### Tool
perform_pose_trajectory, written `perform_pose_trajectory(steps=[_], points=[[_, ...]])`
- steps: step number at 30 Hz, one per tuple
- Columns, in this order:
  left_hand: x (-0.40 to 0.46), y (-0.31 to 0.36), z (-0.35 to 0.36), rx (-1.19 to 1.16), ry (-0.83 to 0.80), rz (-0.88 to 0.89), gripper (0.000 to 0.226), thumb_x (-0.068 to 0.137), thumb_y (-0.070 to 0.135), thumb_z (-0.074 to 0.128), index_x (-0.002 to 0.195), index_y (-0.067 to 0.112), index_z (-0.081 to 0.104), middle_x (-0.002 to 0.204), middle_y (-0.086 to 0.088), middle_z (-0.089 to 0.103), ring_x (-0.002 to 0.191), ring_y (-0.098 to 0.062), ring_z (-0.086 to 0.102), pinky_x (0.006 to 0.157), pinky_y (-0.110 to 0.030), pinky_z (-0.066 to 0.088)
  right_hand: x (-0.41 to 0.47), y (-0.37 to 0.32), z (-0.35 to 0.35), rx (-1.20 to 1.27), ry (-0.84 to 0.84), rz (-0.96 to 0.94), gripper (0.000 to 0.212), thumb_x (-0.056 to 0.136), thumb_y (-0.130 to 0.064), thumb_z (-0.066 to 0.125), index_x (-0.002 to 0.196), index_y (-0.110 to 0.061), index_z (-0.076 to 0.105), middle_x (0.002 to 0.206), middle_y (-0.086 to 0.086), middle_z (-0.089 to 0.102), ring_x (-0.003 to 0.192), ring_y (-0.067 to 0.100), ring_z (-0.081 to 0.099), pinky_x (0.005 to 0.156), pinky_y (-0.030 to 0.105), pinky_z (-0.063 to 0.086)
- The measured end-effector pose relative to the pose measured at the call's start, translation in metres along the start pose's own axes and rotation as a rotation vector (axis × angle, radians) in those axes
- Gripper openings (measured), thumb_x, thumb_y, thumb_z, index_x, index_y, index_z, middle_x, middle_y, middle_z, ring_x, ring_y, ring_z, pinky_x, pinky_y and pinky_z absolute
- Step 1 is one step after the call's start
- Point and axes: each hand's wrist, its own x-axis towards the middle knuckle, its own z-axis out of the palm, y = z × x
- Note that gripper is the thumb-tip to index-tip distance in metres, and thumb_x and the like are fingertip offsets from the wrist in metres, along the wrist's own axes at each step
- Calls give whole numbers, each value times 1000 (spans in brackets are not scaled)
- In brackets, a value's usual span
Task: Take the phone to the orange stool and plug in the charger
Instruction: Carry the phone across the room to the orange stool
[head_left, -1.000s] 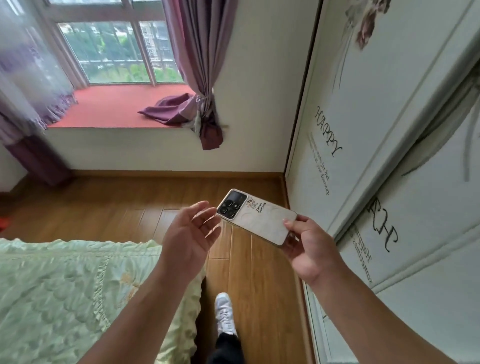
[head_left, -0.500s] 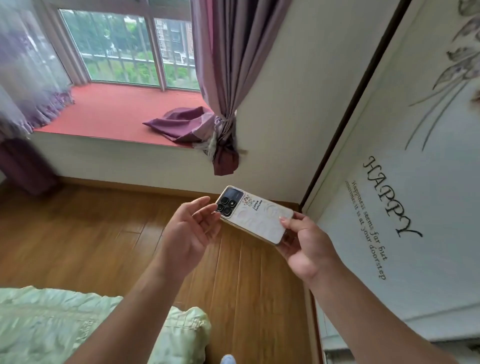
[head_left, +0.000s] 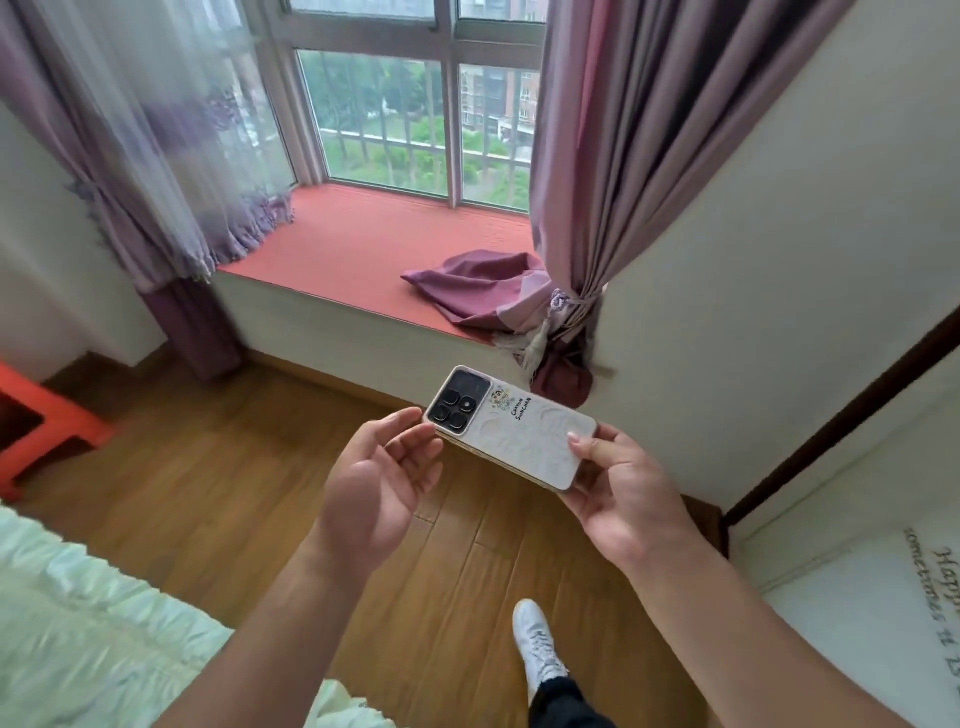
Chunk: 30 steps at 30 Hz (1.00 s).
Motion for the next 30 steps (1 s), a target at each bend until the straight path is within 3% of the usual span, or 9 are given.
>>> perform_pose_trajectory(steps=[6, 11, 16, 19, 25, 30], points=[[83, 38, 13, -31, 153, 94, 28, 89, 26, 47, 108, 12, 63, 96, -8, 65, 86, -21, 61, 79, -36, 45, 114, -42, 53, -71, -97, 109, 24, 87, 2, 58, 110, -4, 57, 97, 20, 76, 89, 34, 73, 64, 39, 60], [132, 69, 14, -6, 282, 180, 28, 86, 28, 51, 107, 13, 63, 93, -6, 66, 86, -21, 63, 77, -35, 47, 198, -64, 106, -142, -158, 157, 22, 86, 4, 58, 105, -5, 58, 101, 21, 74, 94, 34, 71, 76, 45, 61], [156, 100, 5, -61, 384, 248, 23, 88, 27, 50, 101, 14, 64, 87, -4, 67, 82, -19, 64, 73, -33, 48, 252, -62, 165, -163, -196, 244, 27, 86, 5, 58, 112, -4, 58, 111, 22, 68, 104, 36, 66, 82, 53, 57], [169, 124, -13, -105, 447, 294, 22, 88, 27, 50, 100, 14, 63, 85, -4, 67, 80, -19, 64, 71, -32, 48, 279, -48, 204, -194, -221, 293, 22, 86, 7, 57, 105, -5, 60, 106, 22, 70, 104, 38, 66, 82, 55, 56], [193, 174, -84, -185, 540, 368, 21, 88, 28, 50, 99, 16, 64, 85, -2, 69, 78, -16, 66, 71, -31, 49, 335, 9, 288, -267, -286, 373, 21, 85, 9, 58, 99, -7, 61, 101, 21, 73, 95, 32, 71, 63, 43, 62], [229, 234, -164, -259, 569, 407, 20, 86, 28, 53, 98, 16, 65, 86, -3, 69, 80, -17, 65, 71, -32, 49, 381, 75, 375, -328, -325, 386, 21, 82, 10, 60, 94, -7, 61, 79, 16, 77, 74, 27, 75, 56, 39, 60]])
